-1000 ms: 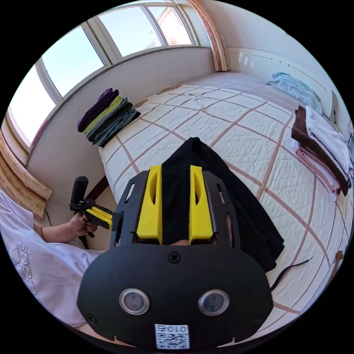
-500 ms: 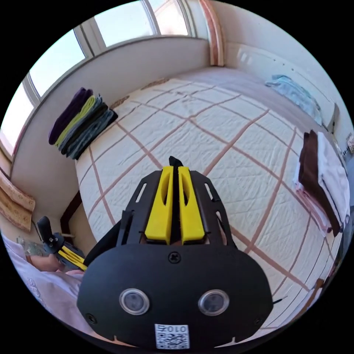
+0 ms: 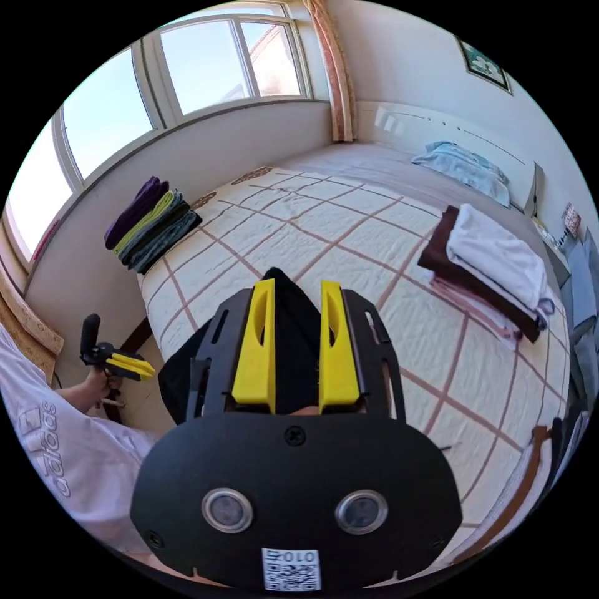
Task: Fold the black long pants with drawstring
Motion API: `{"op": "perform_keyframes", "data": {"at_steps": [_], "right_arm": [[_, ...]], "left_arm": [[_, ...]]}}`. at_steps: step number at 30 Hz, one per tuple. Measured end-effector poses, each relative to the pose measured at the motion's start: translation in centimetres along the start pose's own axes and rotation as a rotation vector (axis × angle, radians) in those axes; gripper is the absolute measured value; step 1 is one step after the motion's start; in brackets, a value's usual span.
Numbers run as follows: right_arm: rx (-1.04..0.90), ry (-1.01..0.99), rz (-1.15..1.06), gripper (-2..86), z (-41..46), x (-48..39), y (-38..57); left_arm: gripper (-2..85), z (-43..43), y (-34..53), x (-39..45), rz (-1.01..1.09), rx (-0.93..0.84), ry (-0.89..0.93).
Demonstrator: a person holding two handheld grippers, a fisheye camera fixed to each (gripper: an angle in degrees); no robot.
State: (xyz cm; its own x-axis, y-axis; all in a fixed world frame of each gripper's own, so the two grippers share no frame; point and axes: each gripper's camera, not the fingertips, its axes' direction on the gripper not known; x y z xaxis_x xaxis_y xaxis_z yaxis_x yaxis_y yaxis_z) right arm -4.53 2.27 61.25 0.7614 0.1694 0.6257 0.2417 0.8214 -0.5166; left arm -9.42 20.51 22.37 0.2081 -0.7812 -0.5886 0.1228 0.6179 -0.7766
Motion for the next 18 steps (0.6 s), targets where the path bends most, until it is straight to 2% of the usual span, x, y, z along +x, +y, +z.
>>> {"op": "perform_keyframes", "data": {"at_steps": [3, 7, 9, 12, 18], "right_arm": [[-0.055, 0.029, 0.164, 12.2, -2.9, 1.7, 8.3], [-0.054, -0.149, 0.366, 12.2, -6.0, 1.6, 17.6], [-0.058, -0.17, 0.408, 12.2, -6.8, 0.2, 19.9], [-0.091, -0.214, 0.425, 11.8, -6.9, -2.6, 21.7], [-0.243, -0.214, 0.395, 7.3, -4.3, -4.8, 19.2]], "left_arm": [[2.6, 1.5, -1.0, 4.1, 0.23, 0.023, -0.02], [2.8, 6.7, -0.8, 7.8, 0.402, -0.029, -0.045], [2.9, 10.0, 0.4, 9.8, 0.49, -0.044, -0.144], [2.3, 13.2, 1.6, 11.1, 0.533, -0.051, -0.235], [0.6, 17.8, 3.2, 11.2, 0.502, -0.059, -0.166]]}}
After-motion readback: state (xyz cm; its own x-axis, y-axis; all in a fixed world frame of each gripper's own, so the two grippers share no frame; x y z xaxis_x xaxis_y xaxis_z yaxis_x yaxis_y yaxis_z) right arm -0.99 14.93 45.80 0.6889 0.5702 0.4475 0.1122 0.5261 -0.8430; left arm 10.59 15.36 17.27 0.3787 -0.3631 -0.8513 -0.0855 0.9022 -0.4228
